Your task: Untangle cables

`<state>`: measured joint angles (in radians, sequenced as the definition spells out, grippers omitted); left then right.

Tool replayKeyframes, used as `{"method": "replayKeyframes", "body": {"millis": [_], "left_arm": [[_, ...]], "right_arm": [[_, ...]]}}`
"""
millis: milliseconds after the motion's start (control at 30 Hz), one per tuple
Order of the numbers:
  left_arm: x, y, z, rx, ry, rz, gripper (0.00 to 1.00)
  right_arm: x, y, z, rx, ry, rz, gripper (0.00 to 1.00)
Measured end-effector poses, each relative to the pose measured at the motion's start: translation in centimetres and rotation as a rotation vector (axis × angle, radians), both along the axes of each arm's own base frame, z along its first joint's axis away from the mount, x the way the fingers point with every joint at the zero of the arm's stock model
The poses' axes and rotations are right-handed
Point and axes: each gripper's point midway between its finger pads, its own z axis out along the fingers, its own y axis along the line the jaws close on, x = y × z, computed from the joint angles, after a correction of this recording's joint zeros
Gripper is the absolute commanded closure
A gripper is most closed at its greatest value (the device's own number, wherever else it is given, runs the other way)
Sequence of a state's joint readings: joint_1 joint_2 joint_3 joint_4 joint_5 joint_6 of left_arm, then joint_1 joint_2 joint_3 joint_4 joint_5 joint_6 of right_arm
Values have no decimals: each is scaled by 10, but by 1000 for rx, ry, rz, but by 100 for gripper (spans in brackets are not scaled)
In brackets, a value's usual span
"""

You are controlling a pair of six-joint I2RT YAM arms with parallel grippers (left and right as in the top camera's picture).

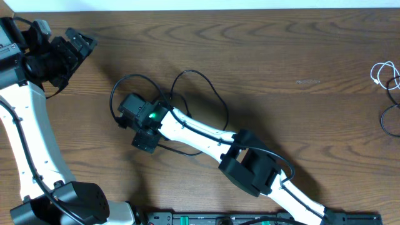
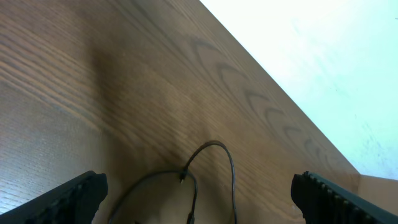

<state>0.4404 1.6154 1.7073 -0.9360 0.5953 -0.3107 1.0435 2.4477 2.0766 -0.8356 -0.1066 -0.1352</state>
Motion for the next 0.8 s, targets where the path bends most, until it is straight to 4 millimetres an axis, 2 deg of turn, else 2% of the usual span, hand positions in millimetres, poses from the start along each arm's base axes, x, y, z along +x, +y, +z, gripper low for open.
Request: {"method": "replayKeyframes", "body": {"millis": [167, 267, 300, 333, 367, 433, 467, 500, 733, 800], "left_arm": [[0, 0, 0, 0, 0, 0, 0], [0, 0, 0, -1, 1, 0, 0], [0, 0, 0, 0, 1, 0, 0], [0, 0, 0, 0, 1, 0, 0], [0, 0, 0, -1, 2, 0, 0], [0, 0, 0, 0, 2, 0, 0], [0, 0, 0, 0, 2, 1, 0], [0, 0, 0, 0, 2, 0, 0], [0, 0, 0, 0, 1, 0, 0], [0, 0, 0, 0, 1, 0, 0]], "right_arm": [[6, -7, -4, -46, -51, 12, 33], [8, -10, -15, -74, -57, 12, 41], [8, -9, -16, -69, -56, 13, 50], [8, -10, -17, -71, -56, 13, 54], [8, -10, -17, -71, -57, 19, 69], [8, -10, -17, -72, -57, 19, 85], [8, -10, -17, -72, -58, 18, 96], [8, -10, -17, -73, -58, 17, 99], [10, -18, -17, -110, -63, -14, 99], [13, -34, -17, -160, -35, -67, 99]]}}
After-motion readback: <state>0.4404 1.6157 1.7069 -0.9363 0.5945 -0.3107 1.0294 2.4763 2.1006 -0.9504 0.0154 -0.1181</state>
